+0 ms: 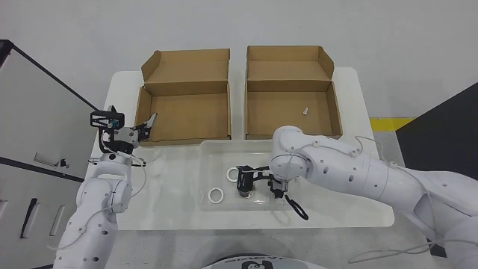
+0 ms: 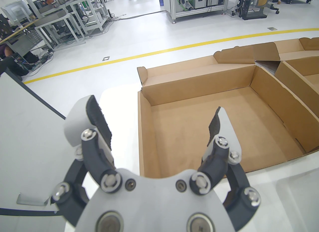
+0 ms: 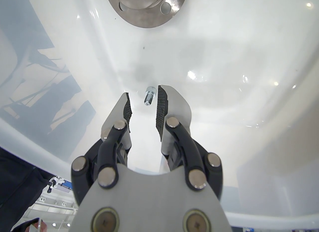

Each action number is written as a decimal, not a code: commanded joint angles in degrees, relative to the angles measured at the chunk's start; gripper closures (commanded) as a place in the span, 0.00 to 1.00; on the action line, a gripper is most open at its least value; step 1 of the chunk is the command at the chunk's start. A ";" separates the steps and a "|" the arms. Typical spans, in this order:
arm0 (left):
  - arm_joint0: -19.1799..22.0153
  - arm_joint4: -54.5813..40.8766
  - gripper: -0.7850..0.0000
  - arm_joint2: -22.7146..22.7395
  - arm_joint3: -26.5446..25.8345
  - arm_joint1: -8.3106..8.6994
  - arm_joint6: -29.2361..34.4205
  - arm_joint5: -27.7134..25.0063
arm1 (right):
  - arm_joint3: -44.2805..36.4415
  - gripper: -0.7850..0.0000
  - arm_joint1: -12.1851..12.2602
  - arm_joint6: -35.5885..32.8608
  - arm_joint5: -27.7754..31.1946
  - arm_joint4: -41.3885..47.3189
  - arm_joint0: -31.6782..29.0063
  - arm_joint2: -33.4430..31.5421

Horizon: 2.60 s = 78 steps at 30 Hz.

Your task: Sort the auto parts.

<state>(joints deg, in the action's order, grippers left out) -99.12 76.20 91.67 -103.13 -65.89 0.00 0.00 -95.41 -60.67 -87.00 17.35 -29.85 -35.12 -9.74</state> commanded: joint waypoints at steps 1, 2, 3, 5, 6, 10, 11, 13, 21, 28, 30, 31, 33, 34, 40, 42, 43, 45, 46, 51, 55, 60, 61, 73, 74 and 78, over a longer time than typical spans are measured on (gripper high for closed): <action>0.00 0.00 0.00 0.00 0.00 0.00 0.00 0.00 | 0.17 0.70 -0.06 0.08 0.08 -0.05 -0.05 0.00; 0.00 0.00 0.00 0.00 0.00 0.00 0.00 0.00 | 0.26 0.75 -0.08 0.08 0.08 -0.07 -0.07 0.00; 0.00 0.00 0.00 0.00 0.00 0.00 0.00 0.00 | 0.38 0.82 -0.11 0.01 0.01 -0.16 -0.10 0.00; 0.00 0.00 0.00 0.00 0.00 0.00 0.00 0.00 | 0.60 1.00 -0.14 -0.05 -0.05 -0.36 -0.15 0.00; 0.00 0.00 0.00 0.00 0.00 0.00 0.00 0.00 | 0.77 1.00 -0.13 -0.14 -0.14 -0.39 -0.14 0.00; 0.00 0.00 0.00 0.00 0.00 0.00 0.00 0.00 | 0.52 1.00 0.04 -0.47 -0.47 0.05 0.41 0.00; 0.00 0.00 0.00 0.00 0.00 0.00 0.00 0.00 | 0.22 1.00 0.15 -0.63 -0.63 0.39 0.69 0.00; 0.00 0.00 0.00 0.00 0.00 0.00 0.00 0.00 | -0.52 1.00 0.45 -0.96 -0.96 1.26 1.36 0.00; 0.00 0.00 0.00 0.00 0.00 0.00 0.00 0.00 | -5.87 1.00 2.98 -0.56 -0.58 7.96 6.06 0.00; 0.00 0.00 0.00 0.00 0.00 0.00 0.00 0.00 | -11.72 1.00 5.93 0.83 0.81 15.20 10.92 0.00; 0.00 0.00 0.00 0.00 0.00 0.00 0.00 0.00 | -12.42 1.00 6.85 1.89 1.86 17.47 12.33 0.00; 0.00 0.00 0.00 0.00 0.00 0.00 0.00 0.00 | -12.54 1.00 7.34 2.56 2.53 18.64 13.04 0.00; 0.00 0.00 0.00 0.00 0.00 0.00 0.00 0.00 | -12.51 1.00 8.45 3.90 3.87 20.45 14.28 0.00; 0.00 0.00 0.00 0.00 0.00 0.00 0.00 0.00 | -12.42 1.00 9.05 4.76 4.73 21.36 14.82 0.00; 0.00 0.00 0.00 0.00 0.00 0.00 0.00 0.00 | -11.07 1.00 13.26 12.28 12.23 26.43 16.82 0.00; 0.00 0.00 0.00 0.00 0.00 0.00 0.00 0.00 | -10.52 1.00 14.75 15.08 15.03 27.74 17.07 0.00; 0.00 0.00 0.00 0.00 0.00 0.00 0.00 0.00 | -10.12 1.00 15.50 16.64 16.59 28.39 17.19 0.00; 0.00 0.00 0.00 0.00 0.00 0.00 0.00 0.00 | -9.36 1.00 16.98 20.07 20.01 29.62 17.26 0.00; 0.00 0.00 0.00 0.00 0.00 0.00 0.00 0.00 | -8.89 1.00 17.71 21.90 21.84 30.18 17.28 0.00; 0.00 0.00 0.00 0.00 0.00 0.00 0.00 0.00 | -7.23 1.00 21.03 31.47 31.40 31.93 16.46 -1.02; 0.00 0.00 0.00 0.00 0.00 0.00 0.00 0.00 | -5.67 1.00 22.90 38.43 38.17 32.43 14.43 -3.44; 0.00 0.00 0.00 0.00 0.00 0.00 0.00 0.00 | -5.77 1.00 24.04 47.13 40.65 30.33 11.20 -7.18; 0.00 0.00 0.00 0.00 0.00 0.00 0.00 0.00 | -6.00 1.00 24.12 48.31 40.65 29.33 10.72 -7.84; 0.00 0.00 0.00 0.00 0.00 0.00 0.00 0.00 | -8.43 1.00 21.94 63.08 40.57 18.70 6.24 -13.80; 0.00 0.00 0.00 0.00 0.00 0.00 0.00 0.00 | -8.53 1.00 21.65 63.90 40.65 17.96 6.00 -14.10; 0.00 0.00 0.00 0.00 0.00 0.00 0.00 0.00 | -8.66 1.00 20.45 68.47 40.65 16.03 5.00 -15.39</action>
<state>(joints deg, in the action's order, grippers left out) -99.12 76.20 91.67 -103.13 -65.89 0.00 0.00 -104.09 -39.92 -20.00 58.00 -13.40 -29.89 -24.77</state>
